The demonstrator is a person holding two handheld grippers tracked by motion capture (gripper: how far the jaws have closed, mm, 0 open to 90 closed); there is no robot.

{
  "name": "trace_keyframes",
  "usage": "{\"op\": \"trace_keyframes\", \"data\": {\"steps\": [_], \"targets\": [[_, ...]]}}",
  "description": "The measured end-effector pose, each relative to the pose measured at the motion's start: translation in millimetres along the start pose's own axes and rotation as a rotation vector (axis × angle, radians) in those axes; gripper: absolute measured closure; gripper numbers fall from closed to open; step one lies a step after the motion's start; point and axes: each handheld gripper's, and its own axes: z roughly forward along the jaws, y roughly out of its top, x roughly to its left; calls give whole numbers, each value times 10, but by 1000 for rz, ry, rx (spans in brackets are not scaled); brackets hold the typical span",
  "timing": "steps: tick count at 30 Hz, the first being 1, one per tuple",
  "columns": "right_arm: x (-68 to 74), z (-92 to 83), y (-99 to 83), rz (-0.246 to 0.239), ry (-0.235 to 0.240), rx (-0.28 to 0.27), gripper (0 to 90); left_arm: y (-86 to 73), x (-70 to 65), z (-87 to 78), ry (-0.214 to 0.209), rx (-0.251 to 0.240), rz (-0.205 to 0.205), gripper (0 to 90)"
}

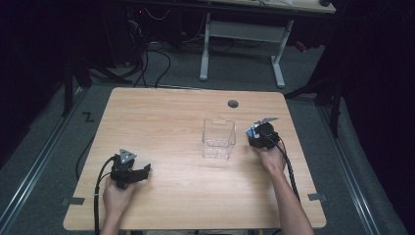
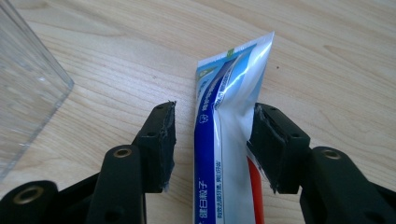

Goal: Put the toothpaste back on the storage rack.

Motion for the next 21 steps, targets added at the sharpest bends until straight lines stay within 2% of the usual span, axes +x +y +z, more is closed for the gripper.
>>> {"op": "trace_keyframes", "data": {"steps": [3, 5, 6, 10, 12, 15, 21], "targets": [[-7, 58, 4, 3, -22, 28, 506, 0, 0, 0, 0, 0, 0, 233], [-12, 66, 5, 1, -25, 28, 508, 0, 0, 0, 0, 0, 0, 233], [-27, 91, 10, 7, -32, 52, 514, 0, 0, 0, 0, 0, 0, 233], [-51, 137, 0, 12, -26, 84, 519, 0, -1, 0, 0, 0, 0, 233], [-59, 147, -3, 22, -20, 80, 526, 0, -1, 0, 1, 0, 0, 233], [-54, 149, 6, 12, -26, 85, 534, 0, -1, 0, 1, 0, 0, 233], [-104, 160, 35, 35, 0, 108, 545, 0, -1, 0, 0, 0, 0, 233]]}}
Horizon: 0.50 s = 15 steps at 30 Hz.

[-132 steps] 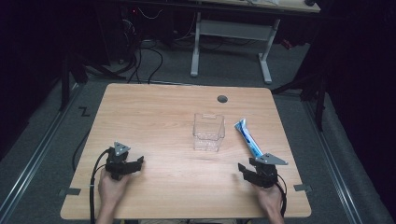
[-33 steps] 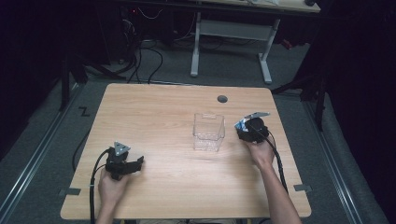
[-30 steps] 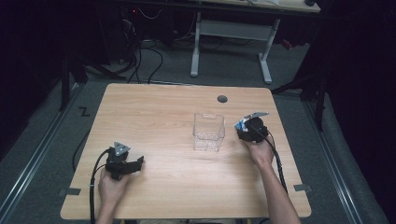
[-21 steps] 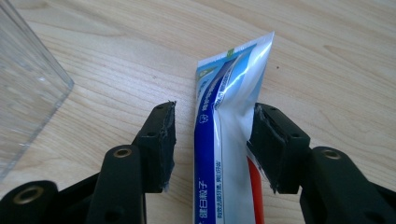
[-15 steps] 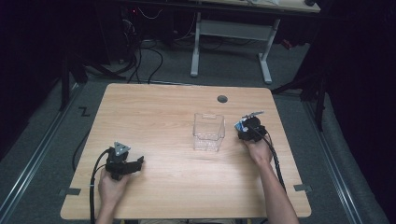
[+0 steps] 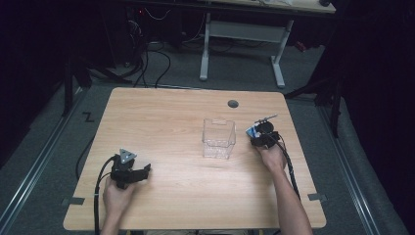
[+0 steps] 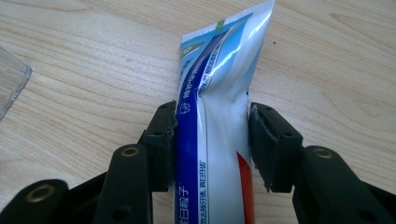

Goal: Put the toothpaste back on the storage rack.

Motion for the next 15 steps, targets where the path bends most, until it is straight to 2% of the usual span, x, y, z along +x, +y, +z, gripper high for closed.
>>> {"op": "trace_keyframes", "data": {"steps": [6, 9, 11, 14, 15], "targets": [[-20, 0, 18, 2, 10, 19, 570, 0, 0, 0, 0, 0, 0, 233], [-45, -3, 17, 19, 15, 22, 620, 0, 0, 0, 0, 0, 0, 233], [-68, -3, 12, 18, -7, 31, 683, 0, 0, 0, 0, 0, -1, 233], [-124, -4, 10, 61, 27, 31, 702, 0, 0, 0, 0, 0, -1, 233], [-122, -11, 7, 52, 24, 30, 709, 0, 0, 0, 0, 0, 0, 233]]}}
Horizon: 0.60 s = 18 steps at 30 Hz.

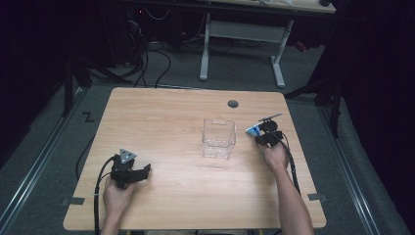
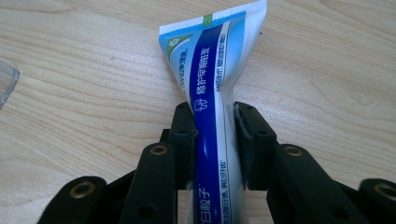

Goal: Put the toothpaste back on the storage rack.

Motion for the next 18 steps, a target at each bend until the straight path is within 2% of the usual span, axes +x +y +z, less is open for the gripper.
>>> {"op": "trace_keyframes", "data": {"steps": [3, 8, 11, 18], "targets": [[13, -9, -1, -15, -4, -1, 712, 0, 0, 0, 0, 0, 0, 233], [3, -50, -30, -20, 22, 3, 715, 0, 0, 0, 0, 0, 0, 233], [-12, -147, -55, -21, 55, -29, 716, 0, 0, 0, 0, 0, 0, 233], [-22, -289, -109, -35, 85, -75, 722, 0, 0, 0, 0, 0, 0, 233]]}}
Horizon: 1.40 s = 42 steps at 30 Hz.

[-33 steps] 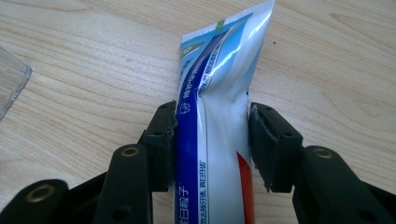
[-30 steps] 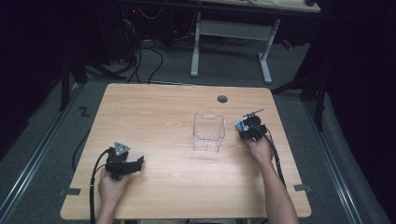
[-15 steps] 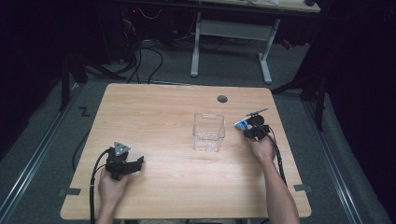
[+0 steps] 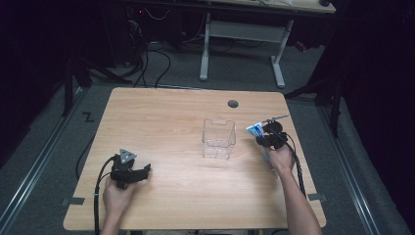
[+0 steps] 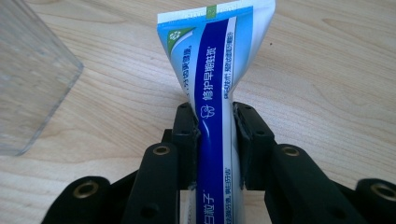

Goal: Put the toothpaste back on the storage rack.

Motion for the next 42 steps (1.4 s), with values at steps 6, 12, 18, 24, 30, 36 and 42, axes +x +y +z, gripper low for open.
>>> {"op": "trace_keyframes", "data": {"steps": [6, 12, 18, 24, 30, 36, 42], "targets": [[-11, -191, -37, -15, 37, -49, 725, 0, -1, 0, 1, 1, 0, 233], [23, -383, -80, -33, 72, -101, 723, 0, -1, 0, 1, 0, 0, 233], [64, -503, -128, -43, 99, -137, 722, 0, -1, 0, 1, 0, 0, 233], [98, -594, -162, -53, 114, -166, 722, 0, -1, 0, 1, 0, 0, 233], [160, -723, -203, -68, 139, -205, 721, 0, -2, 1, 1, 0, 0, 233], [227, -823, -226, -87, 152, -240, 721, 0, -2, 1, 2, 0, -1, 233], [273, -864, -223, -85, 160, -272, 720, 0, -3, 1, 2, 0, -1, 233]]}}
